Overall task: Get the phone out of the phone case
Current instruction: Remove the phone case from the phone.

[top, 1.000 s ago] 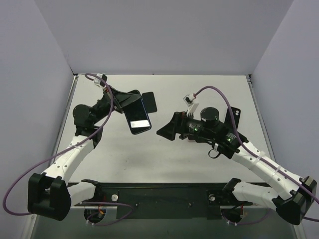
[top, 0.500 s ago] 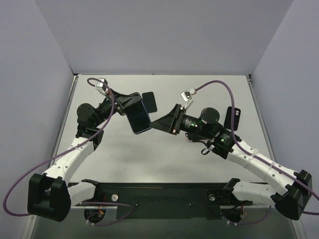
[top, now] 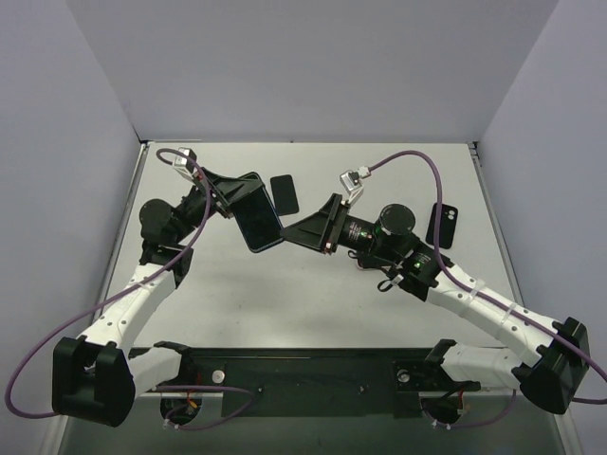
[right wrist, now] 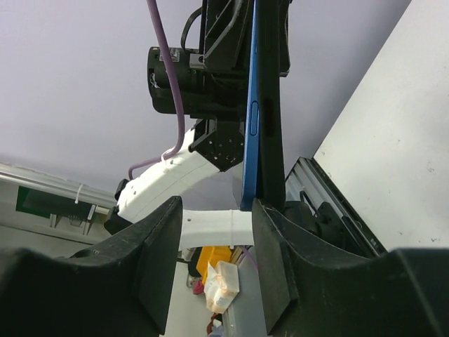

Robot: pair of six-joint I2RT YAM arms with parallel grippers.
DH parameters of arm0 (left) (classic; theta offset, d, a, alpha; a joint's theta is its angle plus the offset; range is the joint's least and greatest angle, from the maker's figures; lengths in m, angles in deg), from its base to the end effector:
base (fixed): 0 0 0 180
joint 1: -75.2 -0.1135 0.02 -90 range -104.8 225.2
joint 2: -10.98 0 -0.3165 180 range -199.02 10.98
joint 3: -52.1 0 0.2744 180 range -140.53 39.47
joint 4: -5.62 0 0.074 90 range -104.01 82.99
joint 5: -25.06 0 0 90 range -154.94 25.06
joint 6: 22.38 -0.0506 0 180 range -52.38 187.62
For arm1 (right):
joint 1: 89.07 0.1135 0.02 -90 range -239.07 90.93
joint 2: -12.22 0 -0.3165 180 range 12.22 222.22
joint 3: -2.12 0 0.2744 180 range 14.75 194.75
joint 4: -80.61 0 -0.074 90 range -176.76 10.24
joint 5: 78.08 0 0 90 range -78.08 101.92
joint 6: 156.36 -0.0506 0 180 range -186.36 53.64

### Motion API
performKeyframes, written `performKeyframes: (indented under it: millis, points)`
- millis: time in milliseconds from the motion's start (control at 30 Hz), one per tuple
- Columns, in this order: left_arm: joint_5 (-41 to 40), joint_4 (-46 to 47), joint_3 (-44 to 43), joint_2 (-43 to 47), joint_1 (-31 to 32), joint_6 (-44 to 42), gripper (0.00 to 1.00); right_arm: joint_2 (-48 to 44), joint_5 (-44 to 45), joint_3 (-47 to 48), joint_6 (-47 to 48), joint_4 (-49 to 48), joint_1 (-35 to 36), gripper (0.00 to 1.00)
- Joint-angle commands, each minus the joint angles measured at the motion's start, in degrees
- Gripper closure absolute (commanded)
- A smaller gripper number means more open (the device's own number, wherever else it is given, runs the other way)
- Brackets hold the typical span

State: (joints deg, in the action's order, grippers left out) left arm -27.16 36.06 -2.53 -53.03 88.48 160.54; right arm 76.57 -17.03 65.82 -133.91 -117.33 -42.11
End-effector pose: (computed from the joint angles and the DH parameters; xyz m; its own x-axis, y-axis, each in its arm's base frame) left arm 0.2444 -0.0895 0.3942 -0.7548 -0.6329 -0.1723 0.3117 -0.1149 -0.9432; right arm 0.1666 0.2143 0.4309 -0.8051 0.3227 -0.4976 -0.5522 -0.1017 0.8275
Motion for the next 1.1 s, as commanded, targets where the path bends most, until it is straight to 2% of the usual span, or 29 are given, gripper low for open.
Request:
performKeyframes:
  millis: [0, 167, 333, 400, 433, 467, 500, 533, 567, 600, 633, 700, 833, 967, 1067]
  points:
    - [1.9, 8.8, -1.8, 0.6, 1.3, 4.8, 1.00, 3.0, 0.9, 2.2, 0.3, -3.2, 1.8, 0.59]
    - [3.4, 8.3, -2.5, 1.6, 1.8, 4.0, 1.00, 7.8, 0.8, 5.3, 0.0, -0.6, 2.3, 0.59]
    - [5.4, 4.1, -3.8, 1.8, 3.3, 1.1, 1.00, 10.4, 0.3, 7.3, -0.7, -3.7, 2.5, 0.62]
    - [5.9, 0.9, -4.5, 2.0, 4.1, -1.9, 1.00, 11.1, -0.2, 8.5, -0.5, -3.8, 2.5, 0.71]
    - [6.2, -0.1, -4.9, 2.3, 4.2, -4.0, 1.00, 11.4, -0.7, 8.8, -0.7, -4.7, 2.4, 0.85]
    - [6.3, -3.2, -5.1, 2.4, 4.1, -5.1, 1.00, 11.4, -1.2, 8.8, -0.8, -4.9, 2.3, 0.95]
    - [6.5, -4.9, -5.5, 2.8, 3.9, -7.1, 0.91, 11.1, -1.3, 8.0, -1.3, -6.3, 1.9, 1.00]
    - [6.7, -7.7, -5.5, 2.8, 3.4, -8.5, 0.82, 11.1, -1.5, 6.7, -3.0, -7.4, 1.7, 1.00]
    - [6.6, -8.2, -4.9, 3.4, 3.0, -8.7, 0.68, 10.9, -1.5, 5.8, -4.1, -11.3, 1.1, 1.00]
    - [6.3, -7.6, -4.2, 3.6, 2.8, -8.6, 0.60, 10.7, -2.2, 4.3, -7.6, -13.4, 0.4, 1.00]
    - [6.0, -5.8, -2.8, 4.1, 2.6, -8.5, 0.44, 11.1, -2.4, 3.5, -11.5, -18.7, 0.2, 1.00]
    - [5.4, -1.4, -0.6, 4.5, 2.6, -7.2, 0.34, 11.8, -2.9, 2.0, -16.4, -25.5, -0.6, 1.00]
    - [5.6, 6.6, 3.0, 4.4, 2.0, -3.9, 0.30, 11.6, -2.8, 0.3, -22.0, -33.1, -2.6, 1.00]
    - [5.4, 14.4, 5.9, 4.7, 1.0, -0.1, 0.31, 9.4, -2.9, -1.4, -22.6, -32.9, -5.6, 1.00]
    - [5.3, 16.4, 6.5, 4.7, 1.0, 0.2, 0.30, 8.4, -3.6, -2.0, -22.9, -32.4, -7.0, 1.00]
